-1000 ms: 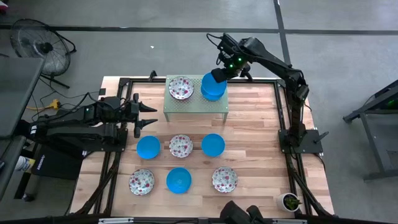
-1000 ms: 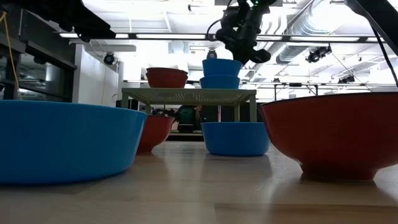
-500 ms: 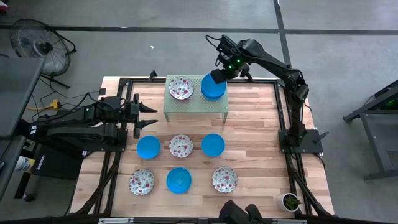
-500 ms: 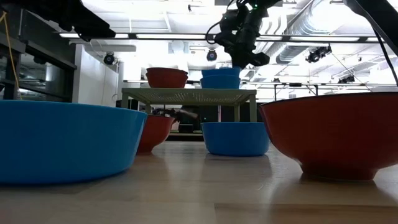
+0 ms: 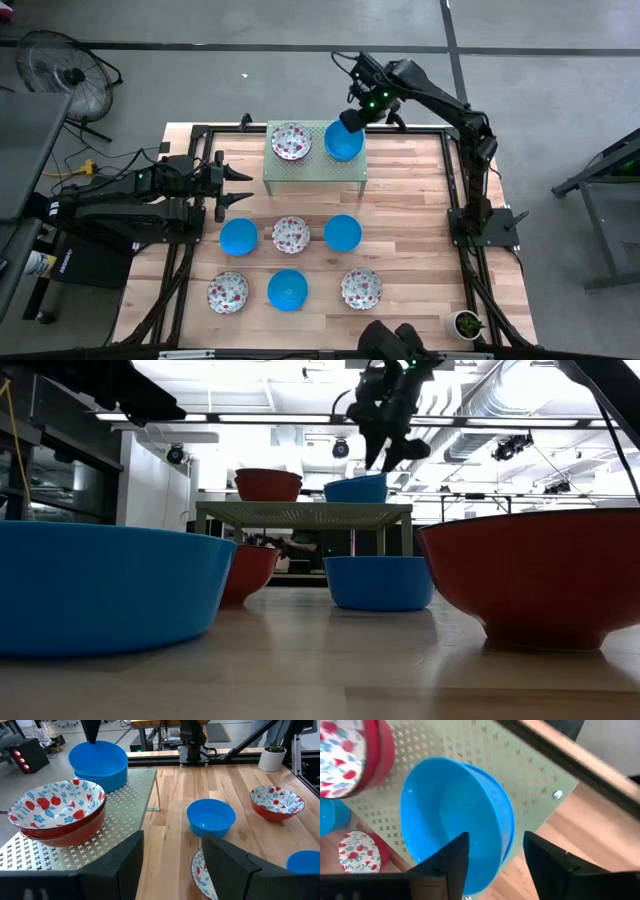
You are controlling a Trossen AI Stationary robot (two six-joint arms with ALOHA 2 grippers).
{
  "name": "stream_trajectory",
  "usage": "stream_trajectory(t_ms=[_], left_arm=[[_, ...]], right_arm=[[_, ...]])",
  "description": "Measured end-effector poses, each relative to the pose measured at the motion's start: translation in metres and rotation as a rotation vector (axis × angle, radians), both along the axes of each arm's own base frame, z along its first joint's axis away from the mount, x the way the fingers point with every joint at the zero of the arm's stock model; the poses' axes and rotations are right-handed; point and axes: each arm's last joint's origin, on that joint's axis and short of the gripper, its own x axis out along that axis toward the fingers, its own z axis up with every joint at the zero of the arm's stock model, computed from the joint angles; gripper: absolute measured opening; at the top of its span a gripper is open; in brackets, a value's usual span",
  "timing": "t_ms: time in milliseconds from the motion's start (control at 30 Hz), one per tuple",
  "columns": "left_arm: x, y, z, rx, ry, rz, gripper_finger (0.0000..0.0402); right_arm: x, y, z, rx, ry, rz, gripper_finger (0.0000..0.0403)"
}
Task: Pick & Place Mini bowls
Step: Stack the blue bowl on top of the other blue bowl on the shelf
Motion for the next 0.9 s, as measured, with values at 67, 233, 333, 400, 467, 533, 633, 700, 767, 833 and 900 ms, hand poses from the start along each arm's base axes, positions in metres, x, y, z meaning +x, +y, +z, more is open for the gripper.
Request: stream_trajectory(t_ms=[67,233,333,400,467,533,633,700,767,833,900], left_arm=[[0.0,0.0,0.0,-0.002,-0.001,0.001,0.0195],[0.0,0.0,0.001,-0.018,-0.012,0.006,0.0195],[0.001,0.0,0.005,-0.018,-0.058,0.01,0.0195],[0.002,0.0,0.009,-0.013,-0.099,0.01,0.0195],[0.002,0.0,0.012,-0.008,-0.133,0.01,0.0195],[0.003,0.001,0.015,-0.003,-0.16,0.013,0.0195],[0.003,0.001,0.017,-0.002,-0.183,0.017,0.0195],[0.003,0.001,0.019,-0.004,-0.205,0.02,0.0195],[0.003,0.001,0.02,-0.007,-0.215,0.034,0.0195],[0.003,0.002,0.02,-0.013,-0.216,0.062,0.0195],[0.003,0.003,0.02,-0.016,-0.218,0.086,0.0195]], right_arm=[[-0.002,-0.001,0.01,-0.034,-0.021,0.022,0.0183],[-0.004,0.0,0.03,-0.131,-0.069,0.122,0.0176],[-0.005,0.001,0.03,-0.158,-0.059,0.223,0.0142],[-0.005,0.001,0.03,-0.178,-0.06,0.28,0.01],[-0.004,0.003,0.031,-0.217,-0.058,0.332,0.0042],[-0.003,0.005,0.036,-0.272,-0.066,0.384,0.0012],[-0.005,0.009,0.045,-0.315,-0.111,0.433,0.0009],[-0.007,0.012,0.051,-0.345,-0.146,0.475,0.0003],[-0.008,0.012,0.055,-0.399,-0.182,0.499,0.0003],[-0.009,0.014,0.057,-0.443,-0.221,0.515,0.0001],[-0.012,0.015,0.058,-0.491,-0.284,0.535,0.0001]])
